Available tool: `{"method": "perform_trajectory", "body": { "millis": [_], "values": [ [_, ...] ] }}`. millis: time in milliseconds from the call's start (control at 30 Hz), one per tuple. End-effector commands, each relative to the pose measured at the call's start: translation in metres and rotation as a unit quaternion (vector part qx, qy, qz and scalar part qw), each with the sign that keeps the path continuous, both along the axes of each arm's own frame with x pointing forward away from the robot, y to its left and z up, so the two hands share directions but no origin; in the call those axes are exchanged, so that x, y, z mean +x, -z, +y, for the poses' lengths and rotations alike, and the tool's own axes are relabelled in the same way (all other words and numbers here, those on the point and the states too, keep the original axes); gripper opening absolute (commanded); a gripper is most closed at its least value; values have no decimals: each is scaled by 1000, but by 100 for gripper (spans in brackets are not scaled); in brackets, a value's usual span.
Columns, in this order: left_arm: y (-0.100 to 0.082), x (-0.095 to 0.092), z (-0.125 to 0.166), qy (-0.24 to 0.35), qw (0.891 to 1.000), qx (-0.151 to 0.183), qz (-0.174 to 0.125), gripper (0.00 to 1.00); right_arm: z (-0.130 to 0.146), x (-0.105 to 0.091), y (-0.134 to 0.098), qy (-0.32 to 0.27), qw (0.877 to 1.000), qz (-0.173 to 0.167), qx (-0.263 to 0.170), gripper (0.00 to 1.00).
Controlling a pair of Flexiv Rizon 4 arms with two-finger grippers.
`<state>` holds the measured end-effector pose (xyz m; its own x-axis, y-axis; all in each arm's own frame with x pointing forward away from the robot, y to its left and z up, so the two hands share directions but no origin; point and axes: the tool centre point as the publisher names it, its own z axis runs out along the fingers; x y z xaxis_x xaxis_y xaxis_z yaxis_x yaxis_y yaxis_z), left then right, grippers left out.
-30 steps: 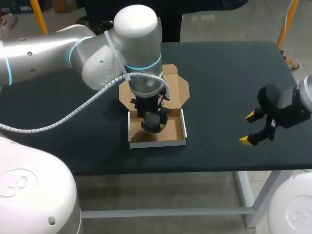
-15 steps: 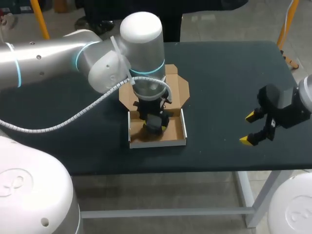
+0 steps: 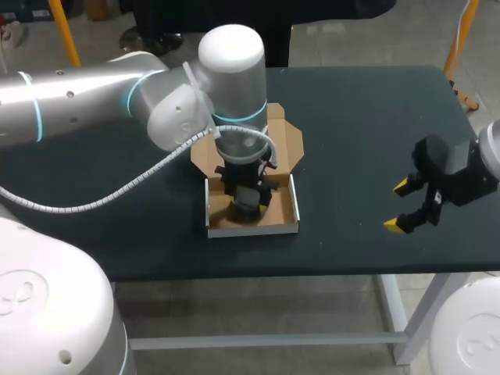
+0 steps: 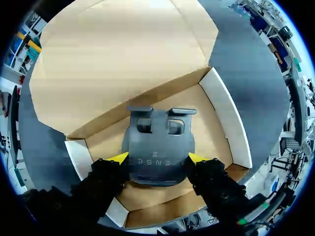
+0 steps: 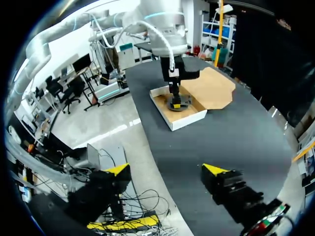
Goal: Assemble the packaging by folding the flat box into shape, placing the metal phone stand inside, and closing the box properly
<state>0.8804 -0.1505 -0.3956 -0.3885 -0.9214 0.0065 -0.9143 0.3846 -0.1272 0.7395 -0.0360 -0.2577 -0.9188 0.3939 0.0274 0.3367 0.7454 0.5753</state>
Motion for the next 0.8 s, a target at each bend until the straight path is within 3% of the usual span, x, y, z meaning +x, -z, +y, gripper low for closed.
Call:
{"method": "perform_trajectory", "body": {
  "millis": [33, 67, 200, 267, 800],
  "values": [
    [3, 3, -3, -4, 1000, 5, 0, 0, 3, -6, 2, 7, 1000, -12, -4, 100],
    [3, 4, -3, -6, 1000, 6, 0, 0, 3, -6, 2, 7, 1000, -12, -4, 100],
    [4, 6, -3, -10, 1000, 10, -4, 84, 3, -6, 2, 7, 1000, -12, -4, 100],
    [4, 7, -3, -11, 1000, 9, -5, 100, 3, -6, 2, 7, 1000, -12, -4, 100],
    [-9, 3, -1, -44, 999, 12, -6, 100, 3, -6, 2, 7, 1000, -12, -4, 100]
  ]
}}
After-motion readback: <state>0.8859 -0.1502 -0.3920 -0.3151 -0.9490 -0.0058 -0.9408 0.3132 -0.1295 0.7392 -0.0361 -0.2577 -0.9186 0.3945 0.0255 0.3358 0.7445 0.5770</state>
